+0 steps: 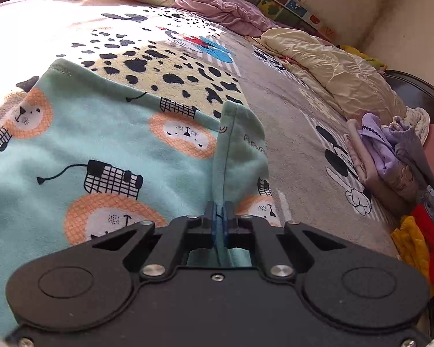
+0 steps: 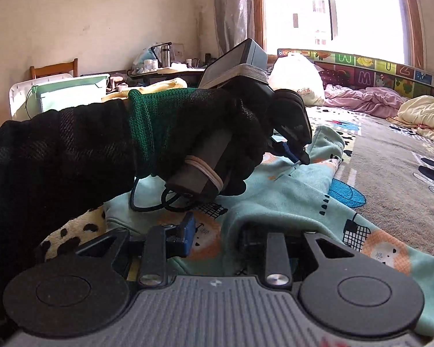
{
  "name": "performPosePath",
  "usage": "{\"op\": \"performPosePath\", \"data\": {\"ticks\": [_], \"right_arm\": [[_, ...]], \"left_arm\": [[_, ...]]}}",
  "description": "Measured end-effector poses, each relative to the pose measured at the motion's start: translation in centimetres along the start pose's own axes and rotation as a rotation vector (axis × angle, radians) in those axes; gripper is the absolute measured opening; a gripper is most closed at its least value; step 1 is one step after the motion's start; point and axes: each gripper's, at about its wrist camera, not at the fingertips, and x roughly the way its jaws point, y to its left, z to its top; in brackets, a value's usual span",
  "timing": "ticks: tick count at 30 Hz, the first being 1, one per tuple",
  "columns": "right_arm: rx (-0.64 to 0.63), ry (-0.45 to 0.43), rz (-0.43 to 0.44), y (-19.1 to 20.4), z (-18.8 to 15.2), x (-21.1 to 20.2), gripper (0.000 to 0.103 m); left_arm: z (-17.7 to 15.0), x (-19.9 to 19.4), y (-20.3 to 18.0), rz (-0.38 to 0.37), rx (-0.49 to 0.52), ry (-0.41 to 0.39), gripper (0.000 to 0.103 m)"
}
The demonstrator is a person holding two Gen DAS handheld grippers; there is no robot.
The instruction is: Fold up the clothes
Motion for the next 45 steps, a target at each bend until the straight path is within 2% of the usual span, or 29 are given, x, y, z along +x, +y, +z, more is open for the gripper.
{"op": "performPosePath", "data": {"ticks": [2, 4, 10, 14, 18, 21, 24, 26, 30, 33, 35, 36, 41, 45], "right_arm": [[-0.008, -0.010, -0.008, 0.2, 0.1, -0.6, 0.051], [-0.015, -0.014, -0.009, 0.4, 0.1, -1.1, 0.058], [-0.029, 0.018, -0.020, 0.6, -0.2, -1.9, 0.060], [-0.024, 0.027, -0.055, 0.3, -0.5, -2.4, 0.062], [-0.012, 0.007, -0.081, 0.0, -0.7, -2.7, 0.061], [-0.029, -0.009, -0.065, 0.3, -0.7, -2.6, 0.061], [-0.093, 0.080, 0.015, 1.3, -1.2, -1.2, 0.064], [-0.135, 0.072, -0.011, 2.0, -1.4, -1.1, 0.067], [-0.117, 0.036, -0.021, 1.8, -0.9, -1.6, 0.067], [-0.115, 0.064, -0.006, 1.8, -1.3, -1.1, 0.068], [-0.128, 0.071, -0.009, 2.2, -1.5, -0.9, 0.068], [-0.129, 0.071, -0.010, 2.2, -1.5, -1.0, 0.068], [-0.121, 0.069, -0.010, 2.3, -1.6, -1.1, 0.069], [-0.124, 0.071, -0.011, 2.4, -1.7, -1.1, 0.070]], "left_arm": [[0.1, 0.0, -0.2, -0.001, 0.024, -0.006, 0.004], [0.2, 0.0, -0.4, -0.002, 0.048, -0.012, 0.004], [0.4, 0.1, -1.1, -0.006, 0.118, -0.029, 0.004], [0.4, 0.9, -0.9, 0.000, 0.107, -0.009, 0.004], [1.0, 0.2, -0.7, -0.015, 0.096, -0.034, 0.009], [1.2, 0.2, -0.1, -0.014, 0.052, -0.018, 0.019], [1.3, 0.3, 0.3, -0.015, 0.015, -0.010, 0.025], [1.4, 0.8, 0.3, -0.020, 0.003, 0.002, 0.025], [1.8, 2.0, 0.3, -0.014, -0.011, 0.009, 0.025], [2.0, 2.8, 0.9, -0.069, -0.087, 0.025, 0.025], [2.2, 3.2, 1.3, -0.106, -0.138, 0.035, 0.018], [2.3, 3.5, 1.5, -0.124, -0.163, 0.040, 0.004], [2.7, 4.7, 2.4, -0.214, -0.289, 0.066, 0.004], [2.2, 4.8, 3.6, -0.151, -0.311, 0.061, 0.005]]}}
